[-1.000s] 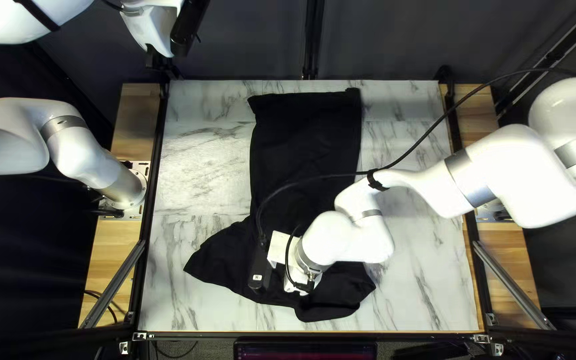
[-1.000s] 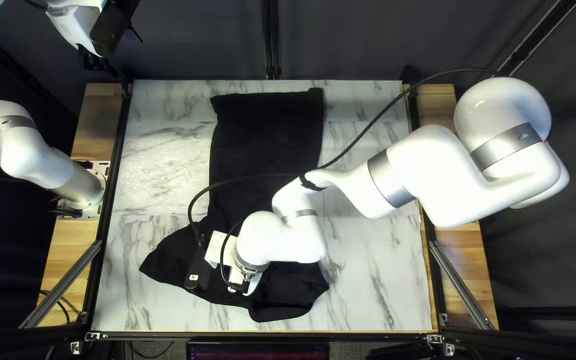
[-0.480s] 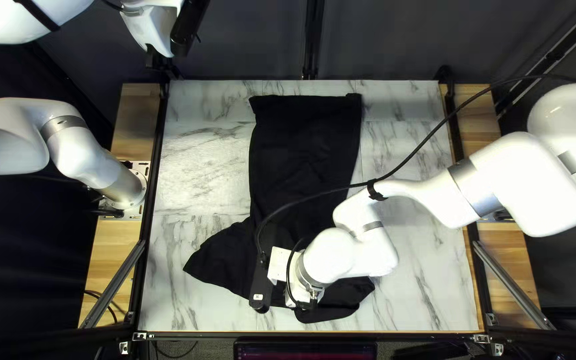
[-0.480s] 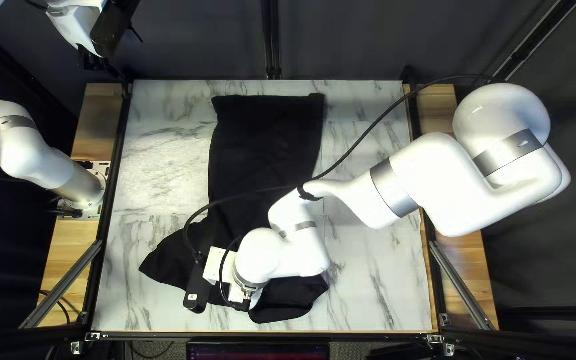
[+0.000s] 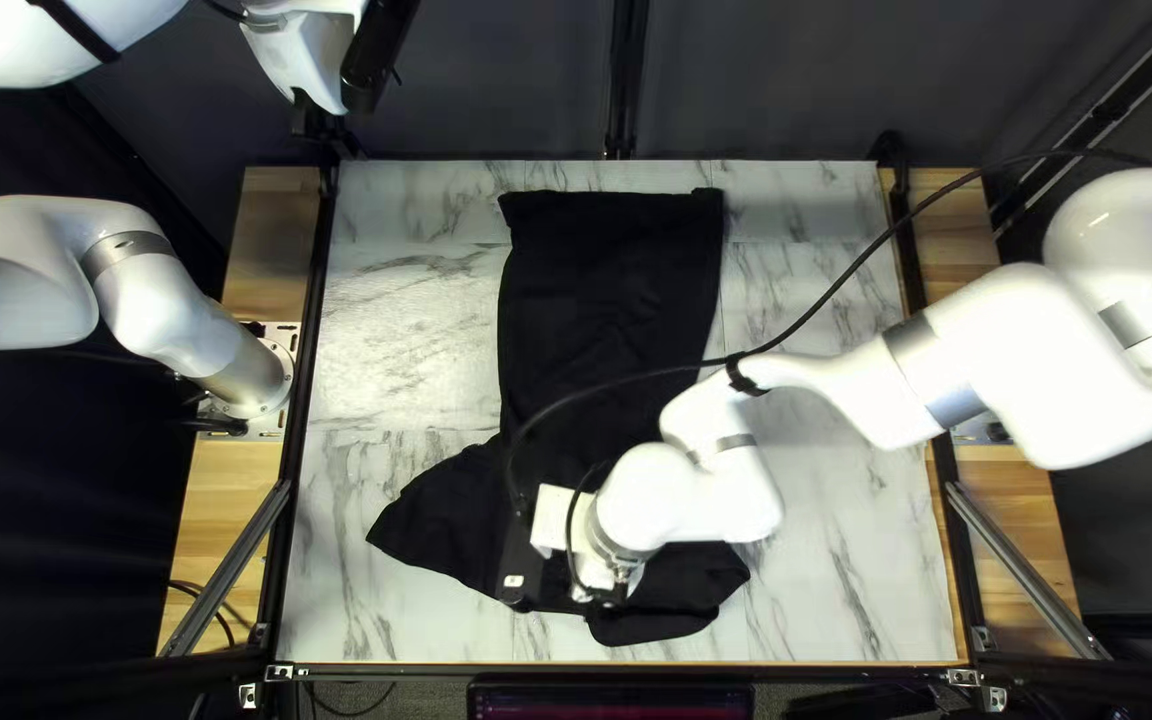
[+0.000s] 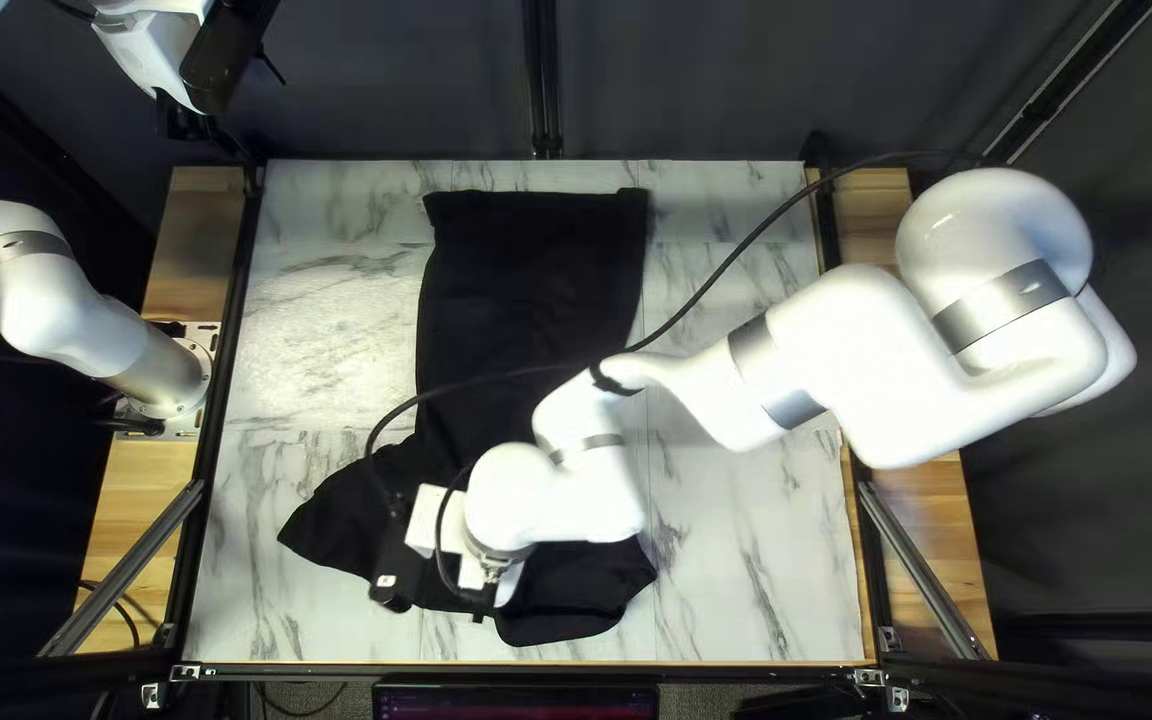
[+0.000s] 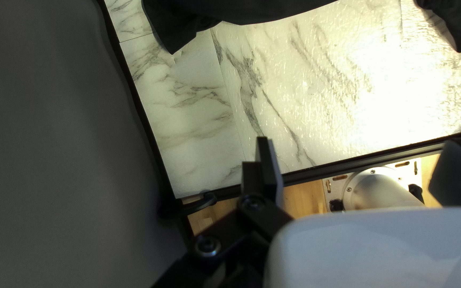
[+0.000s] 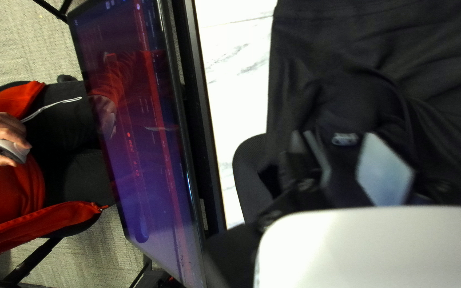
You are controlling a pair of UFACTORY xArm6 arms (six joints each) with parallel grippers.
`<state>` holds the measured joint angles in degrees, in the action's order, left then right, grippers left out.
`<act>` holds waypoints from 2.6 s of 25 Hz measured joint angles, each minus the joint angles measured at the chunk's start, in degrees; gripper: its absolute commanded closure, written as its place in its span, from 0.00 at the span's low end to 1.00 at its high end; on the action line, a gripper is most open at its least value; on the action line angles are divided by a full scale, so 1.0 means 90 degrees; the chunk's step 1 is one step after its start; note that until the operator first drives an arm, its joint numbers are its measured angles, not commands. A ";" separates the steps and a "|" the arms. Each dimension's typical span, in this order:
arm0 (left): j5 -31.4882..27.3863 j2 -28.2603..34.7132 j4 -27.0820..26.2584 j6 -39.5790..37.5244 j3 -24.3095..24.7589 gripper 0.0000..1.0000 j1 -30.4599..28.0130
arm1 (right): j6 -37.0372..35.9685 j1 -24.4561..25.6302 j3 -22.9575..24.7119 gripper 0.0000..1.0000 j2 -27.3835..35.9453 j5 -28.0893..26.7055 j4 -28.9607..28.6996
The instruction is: Fold t-shirt
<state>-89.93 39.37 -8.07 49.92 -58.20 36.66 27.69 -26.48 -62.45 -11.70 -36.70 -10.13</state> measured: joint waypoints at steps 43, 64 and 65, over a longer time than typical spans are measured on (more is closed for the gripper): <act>0.0000 0.0000 0.0000 0.0000 0.0000 0.00 0.0000 | -0.1230 -0.0139 0.0940 0.00 -0.0276 0.0079 0.0993; 0.0000 0.0000 0.0000 0.0000 0.0000 0.00 0.0000 | -0.0956 -0.0418 0.1466 0.00 -0.0383 0.0867 0.1037; 0.0000 0.0000 0.0000 0.0000 0.0000 0.00 0.0000 | -0.0894 -0.0459 0.1506 0.00 -0.0347 0.0883 0.1026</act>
<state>-89.93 39.36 -8.07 49.92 -58.20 36.66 19.64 -30.61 -48.90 -14.83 -28.75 -0.89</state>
